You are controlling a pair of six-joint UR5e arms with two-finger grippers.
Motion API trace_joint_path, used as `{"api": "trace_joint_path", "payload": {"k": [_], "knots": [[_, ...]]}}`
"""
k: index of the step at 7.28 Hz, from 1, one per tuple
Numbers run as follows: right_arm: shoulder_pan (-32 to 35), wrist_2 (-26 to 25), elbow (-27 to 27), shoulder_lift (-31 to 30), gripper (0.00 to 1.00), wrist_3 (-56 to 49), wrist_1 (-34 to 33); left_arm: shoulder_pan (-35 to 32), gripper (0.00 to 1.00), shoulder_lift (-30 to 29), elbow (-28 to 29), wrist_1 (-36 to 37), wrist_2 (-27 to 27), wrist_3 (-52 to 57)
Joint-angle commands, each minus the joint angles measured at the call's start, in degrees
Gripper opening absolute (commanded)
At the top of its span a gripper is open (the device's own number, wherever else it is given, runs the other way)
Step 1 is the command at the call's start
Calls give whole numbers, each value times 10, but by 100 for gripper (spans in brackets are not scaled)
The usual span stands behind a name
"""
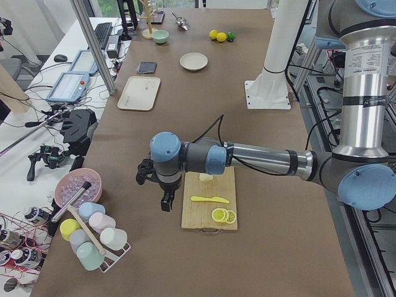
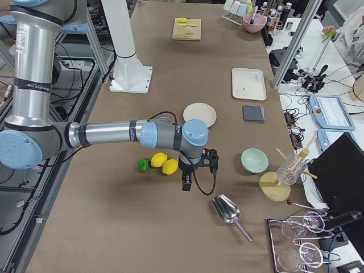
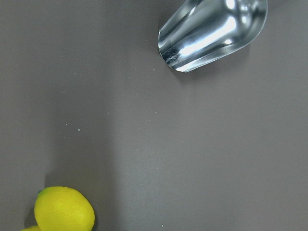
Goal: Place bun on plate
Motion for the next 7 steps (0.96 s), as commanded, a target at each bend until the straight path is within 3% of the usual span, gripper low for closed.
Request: {"api": "trace_joint_path", "payload": {"k": [1, 7], "knots": [[0, 0, 1, 0, 100, 1, 0, 1, 98, 5, -6, -1, 0, 0], [-1, 0, 4, 4, 100, 2, 7, 20, 98, 12, -60, -1, 1, -1]]}}
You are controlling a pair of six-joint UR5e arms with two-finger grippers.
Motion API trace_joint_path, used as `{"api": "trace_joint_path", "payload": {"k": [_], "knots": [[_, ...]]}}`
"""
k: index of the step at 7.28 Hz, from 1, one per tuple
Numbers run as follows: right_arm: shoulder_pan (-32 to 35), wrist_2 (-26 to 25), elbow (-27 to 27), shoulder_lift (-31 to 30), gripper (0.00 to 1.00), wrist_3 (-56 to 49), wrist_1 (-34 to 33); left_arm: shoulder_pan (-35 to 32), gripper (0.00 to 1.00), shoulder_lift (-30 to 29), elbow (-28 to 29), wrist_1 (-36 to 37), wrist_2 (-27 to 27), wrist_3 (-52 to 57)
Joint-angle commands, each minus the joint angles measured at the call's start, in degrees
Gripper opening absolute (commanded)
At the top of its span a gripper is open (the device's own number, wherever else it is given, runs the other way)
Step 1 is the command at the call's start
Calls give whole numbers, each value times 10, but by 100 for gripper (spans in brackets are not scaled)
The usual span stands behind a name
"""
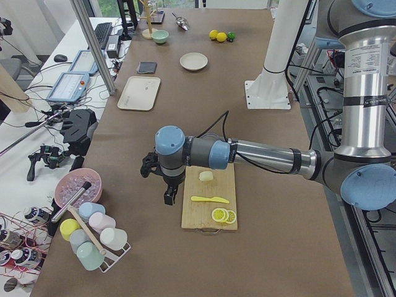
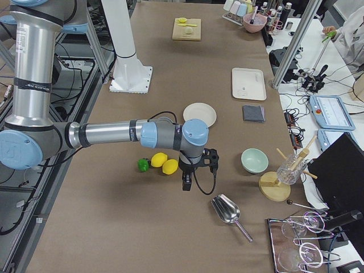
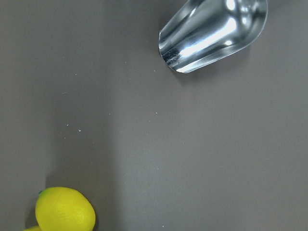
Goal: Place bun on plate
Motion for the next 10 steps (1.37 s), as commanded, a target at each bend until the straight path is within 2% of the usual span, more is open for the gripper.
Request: {"api": "trace_joint_path", "payload": {"k": [1, 2, 3, 5, 7, 8, 9, 10], "knots": [[-1, 0, 0, -1, 100, 4, 85, 1, 98, -5, -27, -5, 1, 0], [-1, 1, -7, -5, 100, 8, 158, 0, 98, -10, -27, -28, 0, -5], [0, 4, -1, -4, 100, 16, 184, 0, 98, -41, -1, -90, 12, -6], [0, 4, 54, -2, 100, 103, 198, -5, 98, -33, 9, -164, -37, -3], [-4, 32, 52, 4, 100, 115, 230, -4, 98, -14, 33, -237, -51, -11], [-32, 52, 49, 34, 100, 151, 230, -1, 98, -18, 36, -239, -47, -70], [-81, 50, 54, 40, 100, 241, 250, 5, 98, -32, 36, -239, -48, -123], [-133, 23, 51, 41, 100, 344, 303, 20, 98, -34, 36, -240, -50, -139]]}}
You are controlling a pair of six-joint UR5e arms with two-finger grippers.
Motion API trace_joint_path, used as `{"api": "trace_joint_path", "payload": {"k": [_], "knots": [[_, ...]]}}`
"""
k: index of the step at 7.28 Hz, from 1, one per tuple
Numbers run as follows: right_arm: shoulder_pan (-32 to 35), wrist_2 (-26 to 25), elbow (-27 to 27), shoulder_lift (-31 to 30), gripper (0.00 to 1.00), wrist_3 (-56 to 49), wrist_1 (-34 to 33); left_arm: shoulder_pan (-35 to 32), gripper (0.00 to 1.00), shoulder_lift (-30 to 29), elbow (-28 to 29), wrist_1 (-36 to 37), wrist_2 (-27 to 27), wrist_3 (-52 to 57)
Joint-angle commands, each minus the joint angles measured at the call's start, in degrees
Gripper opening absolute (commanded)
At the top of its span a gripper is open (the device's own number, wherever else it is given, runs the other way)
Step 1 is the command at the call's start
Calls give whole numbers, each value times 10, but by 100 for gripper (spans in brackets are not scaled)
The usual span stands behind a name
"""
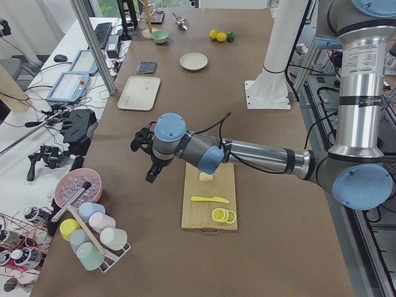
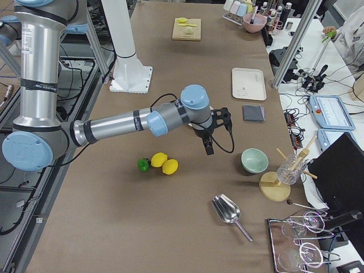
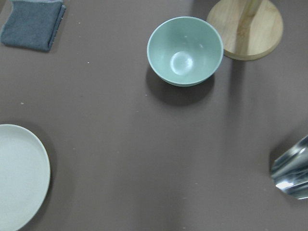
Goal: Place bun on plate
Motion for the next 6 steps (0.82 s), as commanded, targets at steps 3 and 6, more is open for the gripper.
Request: {"api": "trace_joint_path", "payload": {"k": [3, 6], "knots": [[-241, -134, -32, 40, 100, 325, 155, 21, 98, -5, 0, -4, 0, -40], [-346, -219, -153, 94, 94, 384, 296, 21, 98, -3, -4, -4, 1, -41]]}}
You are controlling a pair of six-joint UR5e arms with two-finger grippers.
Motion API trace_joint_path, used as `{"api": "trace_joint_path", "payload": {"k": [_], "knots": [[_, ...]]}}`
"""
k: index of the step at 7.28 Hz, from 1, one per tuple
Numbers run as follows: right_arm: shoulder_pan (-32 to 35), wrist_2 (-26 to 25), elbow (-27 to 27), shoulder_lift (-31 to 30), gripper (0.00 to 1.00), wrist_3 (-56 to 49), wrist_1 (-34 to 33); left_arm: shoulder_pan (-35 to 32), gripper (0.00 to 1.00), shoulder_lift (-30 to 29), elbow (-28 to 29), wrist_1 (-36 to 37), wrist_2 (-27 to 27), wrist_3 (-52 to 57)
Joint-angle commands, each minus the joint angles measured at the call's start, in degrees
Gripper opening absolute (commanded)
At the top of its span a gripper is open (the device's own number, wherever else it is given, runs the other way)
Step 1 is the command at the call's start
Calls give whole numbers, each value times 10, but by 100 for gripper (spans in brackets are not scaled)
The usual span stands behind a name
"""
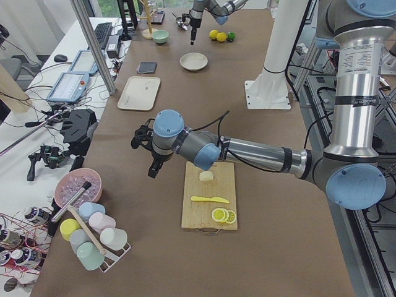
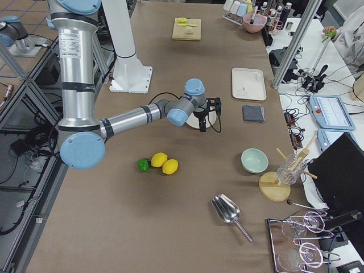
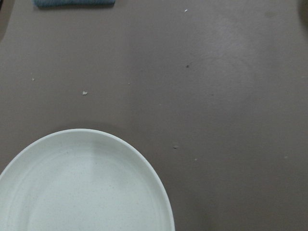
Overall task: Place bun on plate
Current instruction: 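Reach the right gripper to the white plate rim and grip it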
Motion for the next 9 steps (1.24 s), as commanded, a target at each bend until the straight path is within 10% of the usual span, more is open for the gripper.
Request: {"api": "trace_joint_path", "payload": {"k": [1, 6, 9], "knots": [[-26, -13, -61, -4, 88, 22, 113, 0, 98, 1, -1, 0, 1, 0], [-56, -24, -58, -18, 21, 87, 125, 0, 98, 5, -3, -7, 1, -1], [-66, -34, -47, -15, 0, 89, 124, 0, 98, 5, -3, -7, 1, -1]]}}
